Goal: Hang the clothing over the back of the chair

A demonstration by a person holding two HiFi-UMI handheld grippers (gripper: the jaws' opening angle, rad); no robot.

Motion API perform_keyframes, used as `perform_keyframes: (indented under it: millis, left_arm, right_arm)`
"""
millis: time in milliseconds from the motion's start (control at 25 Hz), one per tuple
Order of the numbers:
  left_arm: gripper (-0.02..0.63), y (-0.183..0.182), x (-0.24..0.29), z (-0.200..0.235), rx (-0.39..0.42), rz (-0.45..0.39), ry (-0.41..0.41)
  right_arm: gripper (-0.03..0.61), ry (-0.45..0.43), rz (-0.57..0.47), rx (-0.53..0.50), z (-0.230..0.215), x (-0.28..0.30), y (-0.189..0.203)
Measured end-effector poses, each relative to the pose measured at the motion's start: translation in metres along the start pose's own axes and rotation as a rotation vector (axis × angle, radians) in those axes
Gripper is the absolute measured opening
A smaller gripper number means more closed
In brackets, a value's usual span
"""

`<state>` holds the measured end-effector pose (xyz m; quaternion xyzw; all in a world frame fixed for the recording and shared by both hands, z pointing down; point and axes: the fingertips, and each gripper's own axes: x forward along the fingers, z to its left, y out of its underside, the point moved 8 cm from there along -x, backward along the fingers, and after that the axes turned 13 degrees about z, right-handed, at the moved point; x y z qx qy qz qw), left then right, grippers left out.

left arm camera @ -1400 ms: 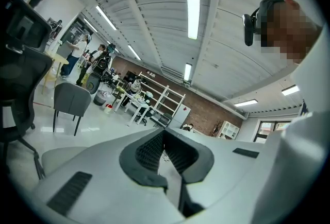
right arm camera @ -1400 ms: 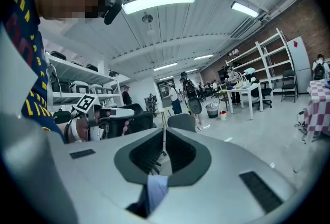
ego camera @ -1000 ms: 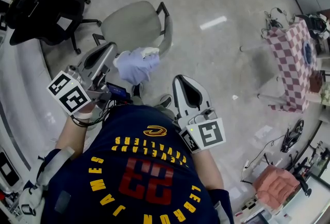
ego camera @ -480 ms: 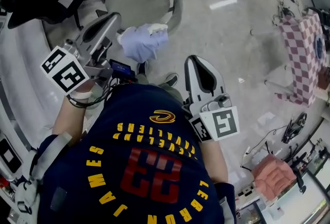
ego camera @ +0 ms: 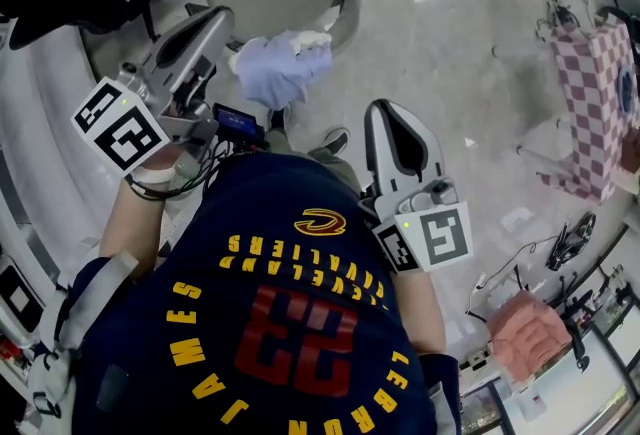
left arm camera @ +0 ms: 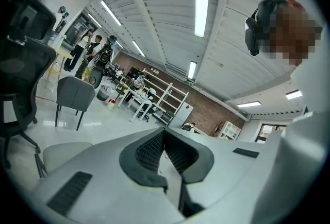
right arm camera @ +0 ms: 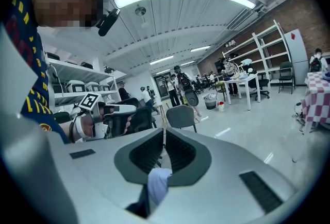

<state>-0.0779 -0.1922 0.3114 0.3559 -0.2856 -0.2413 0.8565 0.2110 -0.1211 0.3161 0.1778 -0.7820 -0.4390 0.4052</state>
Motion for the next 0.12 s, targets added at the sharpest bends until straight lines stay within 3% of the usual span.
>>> perform_keyframes:
  millis: [120]
  left_arm:
    - [0.003,-0.0020,0.0030,0.0026,-0.004,0.002,0.001]
  right_arm:
    - [0.021,-0.002,0.003,0.008,-0.0029,0.0023,-0.0020]
